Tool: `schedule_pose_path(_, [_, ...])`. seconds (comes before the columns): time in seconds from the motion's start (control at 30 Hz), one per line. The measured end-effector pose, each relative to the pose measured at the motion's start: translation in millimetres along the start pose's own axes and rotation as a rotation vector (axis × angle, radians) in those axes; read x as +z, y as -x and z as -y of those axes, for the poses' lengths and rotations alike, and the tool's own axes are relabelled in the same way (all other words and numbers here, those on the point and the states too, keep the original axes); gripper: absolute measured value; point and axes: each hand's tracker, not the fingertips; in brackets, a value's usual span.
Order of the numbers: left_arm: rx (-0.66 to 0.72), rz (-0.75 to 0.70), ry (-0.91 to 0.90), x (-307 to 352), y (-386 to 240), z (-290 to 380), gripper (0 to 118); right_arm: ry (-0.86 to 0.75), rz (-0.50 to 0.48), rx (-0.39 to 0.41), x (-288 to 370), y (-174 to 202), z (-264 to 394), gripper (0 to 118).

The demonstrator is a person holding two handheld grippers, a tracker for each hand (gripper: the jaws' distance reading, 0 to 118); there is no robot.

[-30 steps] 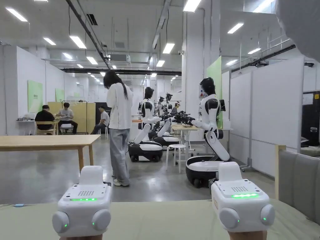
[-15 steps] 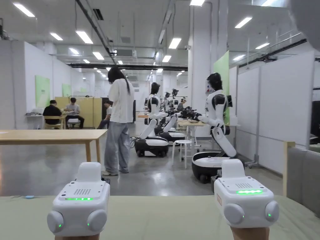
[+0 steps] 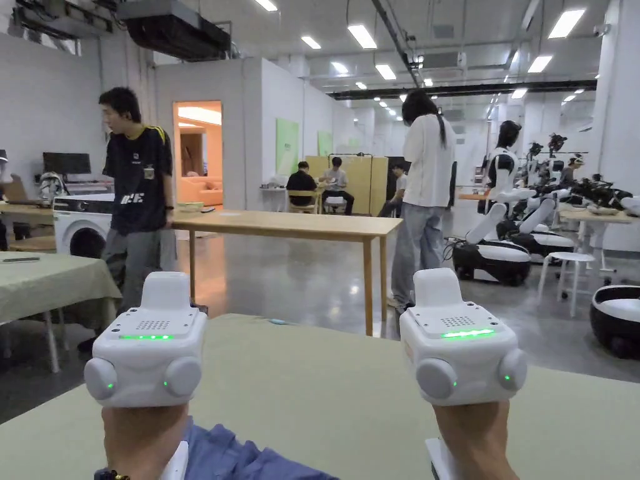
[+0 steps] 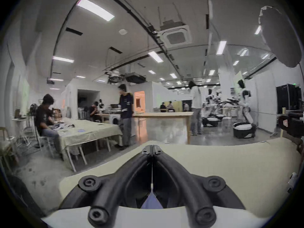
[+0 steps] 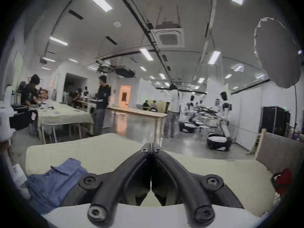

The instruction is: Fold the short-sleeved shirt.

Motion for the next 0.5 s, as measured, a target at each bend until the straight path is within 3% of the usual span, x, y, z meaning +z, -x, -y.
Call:
schedule_pose_path(0.1, [0.005, 0.003, 0.015, -3.3, 13.2, 1.1, 0, 0.010, -0.026, -0.008, -3.6, 8.3, 0.4, 0])
schedule_pose_path(0.17, [-0.014, 0.100, 0.071, -11.5, 8.5, 3.0, 0, 0.014, -0.046, -0.031, 1.5, 5.5, 0.6, 0])
schedule_pose_path(0.3, [-0.168, 0.384, 0.424, -44.2, -19.9, 23.1, 0, 0.001, -0.082, -0.042, 21.7, 2.7, 6.0, 0])
schedule_pose_path(0.5, [-0.399, 0.532, 0.894, -100.7, -43.8, 122.9, 0, 0.012, -0.148, -0.017, 42.2, 1.4, 24.3, 0])
